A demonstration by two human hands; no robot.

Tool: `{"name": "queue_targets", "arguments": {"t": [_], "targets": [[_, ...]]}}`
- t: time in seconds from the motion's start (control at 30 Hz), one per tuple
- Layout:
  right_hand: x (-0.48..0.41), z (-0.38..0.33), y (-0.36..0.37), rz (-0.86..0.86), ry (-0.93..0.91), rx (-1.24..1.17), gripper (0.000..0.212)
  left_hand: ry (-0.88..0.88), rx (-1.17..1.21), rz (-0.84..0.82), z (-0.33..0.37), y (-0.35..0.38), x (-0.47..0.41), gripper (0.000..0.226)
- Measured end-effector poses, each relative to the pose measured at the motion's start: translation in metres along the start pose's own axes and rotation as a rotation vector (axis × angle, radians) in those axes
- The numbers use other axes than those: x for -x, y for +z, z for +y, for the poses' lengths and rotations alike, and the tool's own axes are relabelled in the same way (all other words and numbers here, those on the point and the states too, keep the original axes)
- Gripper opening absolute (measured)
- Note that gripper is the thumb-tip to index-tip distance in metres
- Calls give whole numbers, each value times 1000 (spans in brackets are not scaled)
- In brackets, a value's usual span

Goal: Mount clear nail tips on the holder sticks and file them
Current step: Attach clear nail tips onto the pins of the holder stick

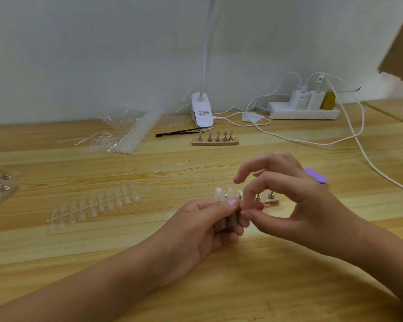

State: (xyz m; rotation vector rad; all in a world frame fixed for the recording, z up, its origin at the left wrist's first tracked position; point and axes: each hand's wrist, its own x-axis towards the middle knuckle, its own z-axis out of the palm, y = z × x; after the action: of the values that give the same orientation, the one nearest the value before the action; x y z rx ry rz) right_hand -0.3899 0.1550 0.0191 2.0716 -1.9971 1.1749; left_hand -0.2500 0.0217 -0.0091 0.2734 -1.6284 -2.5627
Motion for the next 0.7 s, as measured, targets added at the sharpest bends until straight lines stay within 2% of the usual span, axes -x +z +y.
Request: {"name": "queue_targets", "arguments": {"t": [0.07,0.23,0.3,0.4,0.5,0.57,0.7], "targets": [[0,0,2,-17,61,-113,5,22,-35,-1,-2,-1,0,27],[-1,0,-6,-60,283,-596,9,181,-417,-27,-14,0,4,35],[-1,0,-8,-108,318,-713,12,222,-484,-48,-14,0,5,34],[-2,-2,-9,-95,326,-734,13,230,-446,-87,-9,-2,4,31],[-3,0,-14,24,312,-717,11,215,-380,-157,-5,-6,4,28],[-4,3,-21,43,314,-643,7,230,-369,-222,-3,-6,5,29],[-5,12,-26,-171,410,-553,16,235,-382,-293,-3,-3,7,29]]}}
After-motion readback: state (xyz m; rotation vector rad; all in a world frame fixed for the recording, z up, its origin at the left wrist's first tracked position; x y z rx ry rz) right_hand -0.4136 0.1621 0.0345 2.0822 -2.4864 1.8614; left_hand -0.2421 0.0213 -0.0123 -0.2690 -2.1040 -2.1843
